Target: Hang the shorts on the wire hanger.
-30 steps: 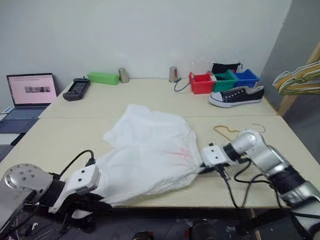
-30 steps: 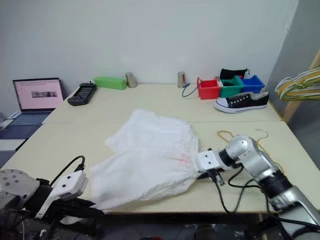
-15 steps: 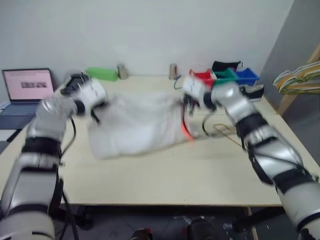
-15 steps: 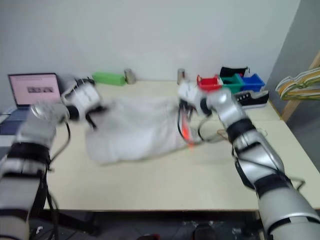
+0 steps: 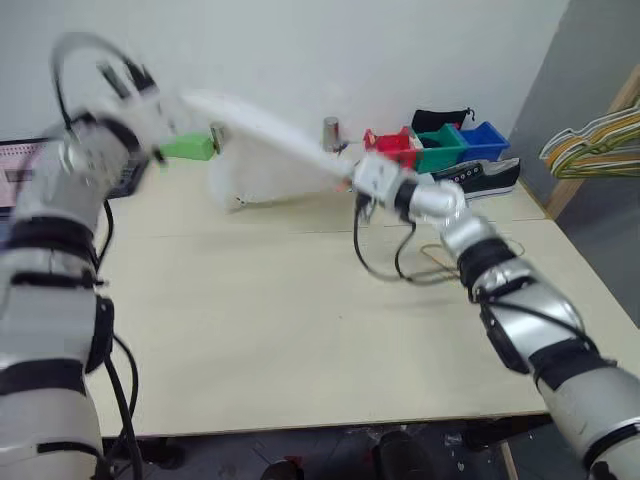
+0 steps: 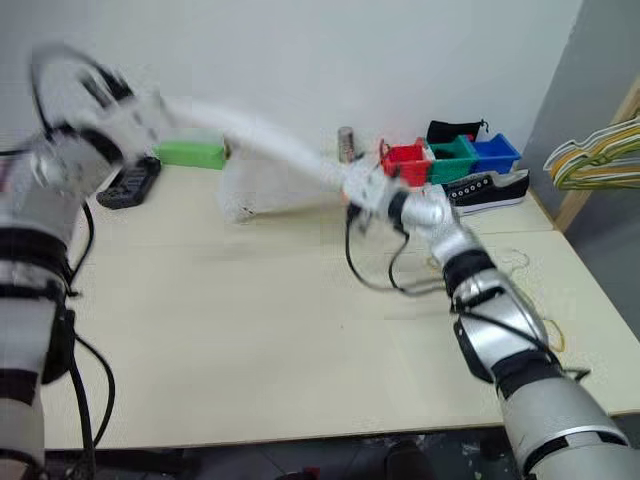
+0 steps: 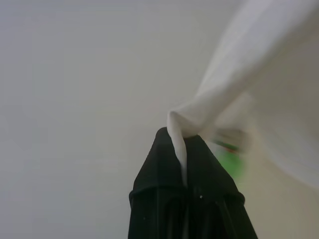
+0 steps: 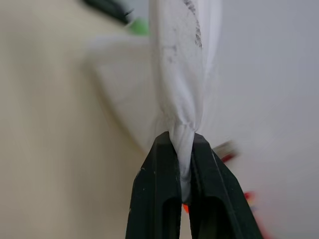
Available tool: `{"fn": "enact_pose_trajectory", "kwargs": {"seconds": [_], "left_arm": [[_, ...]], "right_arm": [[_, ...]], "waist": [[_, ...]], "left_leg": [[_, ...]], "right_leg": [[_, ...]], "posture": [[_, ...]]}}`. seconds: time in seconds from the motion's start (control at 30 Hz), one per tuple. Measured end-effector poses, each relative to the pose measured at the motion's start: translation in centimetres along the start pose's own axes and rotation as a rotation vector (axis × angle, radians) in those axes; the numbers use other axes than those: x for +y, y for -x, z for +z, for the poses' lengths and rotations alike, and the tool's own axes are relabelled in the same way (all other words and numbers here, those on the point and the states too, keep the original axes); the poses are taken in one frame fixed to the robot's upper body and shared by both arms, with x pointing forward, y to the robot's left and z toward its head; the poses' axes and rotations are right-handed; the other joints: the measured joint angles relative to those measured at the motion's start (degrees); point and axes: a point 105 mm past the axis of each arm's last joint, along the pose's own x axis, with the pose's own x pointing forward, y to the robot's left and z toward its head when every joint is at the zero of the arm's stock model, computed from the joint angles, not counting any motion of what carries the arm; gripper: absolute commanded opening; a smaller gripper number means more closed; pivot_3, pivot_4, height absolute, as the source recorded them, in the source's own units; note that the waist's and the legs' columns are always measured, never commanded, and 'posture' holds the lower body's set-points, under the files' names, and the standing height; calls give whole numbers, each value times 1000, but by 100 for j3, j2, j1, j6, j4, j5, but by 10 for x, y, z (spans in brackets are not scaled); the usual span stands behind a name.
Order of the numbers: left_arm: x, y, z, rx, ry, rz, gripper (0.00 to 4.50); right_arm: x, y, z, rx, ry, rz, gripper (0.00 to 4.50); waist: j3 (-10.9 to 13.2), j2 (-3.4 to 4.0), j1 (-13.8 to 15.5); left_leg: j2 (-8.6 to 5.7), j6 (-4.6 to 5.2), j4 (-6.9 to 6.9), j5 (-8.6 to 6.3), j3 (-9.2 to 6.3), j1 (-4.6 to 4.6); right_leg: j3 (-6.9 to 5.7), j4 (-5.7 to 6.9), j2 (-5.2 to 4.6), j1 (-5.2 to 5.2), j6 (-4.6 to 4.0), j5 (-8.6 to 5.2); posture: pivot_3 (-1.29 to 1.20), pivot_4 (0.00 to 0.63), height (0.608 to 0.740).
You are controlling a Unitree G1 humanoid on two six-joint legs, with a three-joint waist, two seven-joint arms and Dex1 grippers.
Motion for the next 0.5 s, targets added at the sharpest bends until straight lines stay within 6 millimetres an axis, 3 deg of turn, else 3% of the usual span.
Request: {"fn": "enact_pose_trajectory", "kwargs": {"seconds": [0.07, 0.1, 0.17, 0.3, 0.4, 0.5], "left_arm": [[-73, 21, -21, 43, 86, -333, 0], [-103, 43, -22, 50, 129, -490, 0], [-140, 75, -9, 28, 192, -719, 0], [-139, 106, 15, -3, 208, -822, 0], [-145, 124, 23, -4, 246, -885, 0], [-172, 157, 40, -21, 301, -1094, 0]], "right_arm": [[22, 8, -25, 60, -57, 89, 36], [30, 11, -29, 69, -68, 129, 36], [38, 21, -40, 101, -83, 179, 36], [52, 21, -36, 92, -60, 260, 36], [64, 29, -30, 76, -55, 350, 36], [102, 63, -29, 83, -76, 607, 36]], "waist": [[6, -4, -57], [4, -8, -110], [4, -11, -112], [21, -2, -11], [32, 9, 58], [30, 10, 223]], "left_leg": [[11, 6, 16, 1, -4, -4], [22, 6, 17, 1, -4, -2], [22, 8, 17, 1, -12, 11], [35, 32, 4, 12, -36, 111], [69, 29, 2, 9, -49, 217], [102, 29, 2, 9, -60, 210]], "right_leg": [[32, 5, 28, -7, -4, 2], [52, 9, 48, -12, -14, 8], [99, 32, 74, -1, -17, 6], [109, 35, 114, 91, -8, -12], [106, 25, 145, 218, -84, -56], [101, 2, 155, 223, -95, -62]], "posture": [[-118, 10, 740], [-116, 12, 740], [-111, 13, 740], [-100, 18, 740], [-94, 22, 740], [-93, 22, 740]]}}
